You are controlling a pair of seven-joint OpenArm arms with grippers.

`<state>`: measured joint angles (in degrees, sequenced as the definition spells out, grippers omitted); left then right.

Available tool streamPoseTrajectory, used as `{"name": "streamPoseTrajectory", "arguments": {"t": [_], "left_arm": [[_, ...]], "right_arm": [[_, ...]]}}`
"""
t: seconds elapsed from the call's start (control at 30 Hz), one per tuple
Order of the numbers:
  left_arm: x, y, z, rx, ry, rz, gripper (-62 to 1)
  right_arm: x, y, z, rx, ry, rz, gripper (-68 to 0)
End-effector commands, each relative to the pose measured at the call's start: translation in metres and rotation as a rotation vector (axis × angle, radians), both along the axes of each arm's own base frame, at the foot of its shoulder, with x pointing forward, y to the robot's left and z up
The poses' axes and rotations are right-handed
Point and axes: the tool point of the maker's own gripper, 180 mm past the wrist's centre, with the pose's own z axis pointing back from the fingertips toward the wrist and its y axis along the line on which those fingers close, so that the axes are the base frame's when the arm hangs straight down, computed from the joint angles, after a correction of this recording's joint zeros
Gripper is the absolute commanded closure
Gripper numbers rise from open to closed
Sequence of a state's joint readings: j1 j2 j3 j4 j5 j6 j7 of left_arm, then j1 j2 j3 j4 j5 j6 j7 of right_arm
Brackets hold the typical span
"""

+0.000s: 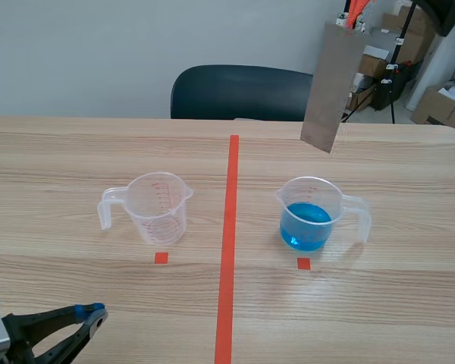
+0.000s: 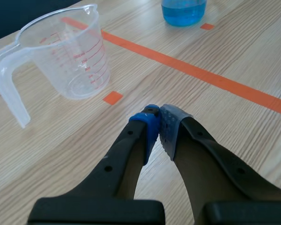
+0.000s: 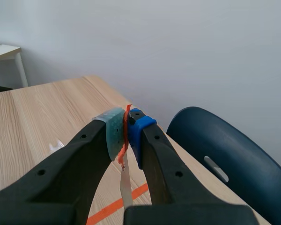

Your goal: Do the redox reaction experiment. move the plate over the left beaker

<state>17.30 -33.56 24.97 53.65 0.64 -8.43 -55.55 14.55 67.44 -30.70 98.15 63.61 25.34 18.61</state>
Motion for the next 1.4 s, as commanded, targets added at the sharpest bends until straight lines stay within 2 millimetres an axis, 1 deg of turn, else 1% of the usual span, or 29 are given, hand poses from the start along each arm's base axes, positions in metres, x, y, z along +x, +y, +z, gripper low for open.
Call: {"name": "streamPoseTrajectory", "arguments": {"t": [0.0,0.07,0.2,0.27,0.4,0.57,0.7,0.83,0.9,1.13,1.27,1.37], "left_arm": [[0.006,-0.002,0.013,-0.074,-0.044,0.036,-2.7],[0.004,0.007,0.016,-0.125,-0.058,0.079,-2.7],[-0.004,0.013,0.016,-0.183,-0.088,0.116,-2.7],[-0.005,0.021,0.016,-0.212,-0.102,0.166,-2.7],[-0.009,0.036,0.017,-0.266,-0.141,0.268,-2.7],[-0.013,0.042,0.017,-0.313,-0.179,0.353,-2.7],[-0.013,0.043,0.019,-0.334,-0.207,0.396,-3.4],[-0.014,0.030,0.018,-0.319,-0.205,0.344,-13.5],[-0.012,0.028,0.017,-0.317,-0.206,0.341,-19.4],[-0.006,0.037,0.021,-0.319,-0.235,0.384,-36.8],[-0.003,0.042,0.025,-0.317,-0.255,0.397,-47.1],[-0.002,0.043,0.026,-0.325,-0.261,0.413,-52.0]], "right_arm": [[0.003,0.000,0.023,0.017,-0.063,-0.001,-0.4],[0.005,0.005,0.024,0.007,-0.073,0.003,-0.4],[0.010,0.019,0.022,0.016,-0.051,0.013,-0.4],[0.013,0.026,0.020,0.018,-0.038,0.019,-0.4],[0.019,0.040,0.026,0.007,-0.033,0.029,-0.4],[0.025,0.062,0.035,0.003,-0.024,0.057,-0.4],[0.026,0.083,0.034,0.009,0.007,0.088,-0.4],[0.026,0.104,0.029,-0.012,0.026,0.112,-0.4],[0.025,0.113,0.028,-0.010,0.030,0.124,-0.4],[0.021,0.147,0.023,0.004,0.073,0.167,-0.4],[0.023,0.166,0.014,0.006,0.122,0.183,-0.4],[0.026,0.179,0.007,0.014,0.159,0.190,-0.4]]}}
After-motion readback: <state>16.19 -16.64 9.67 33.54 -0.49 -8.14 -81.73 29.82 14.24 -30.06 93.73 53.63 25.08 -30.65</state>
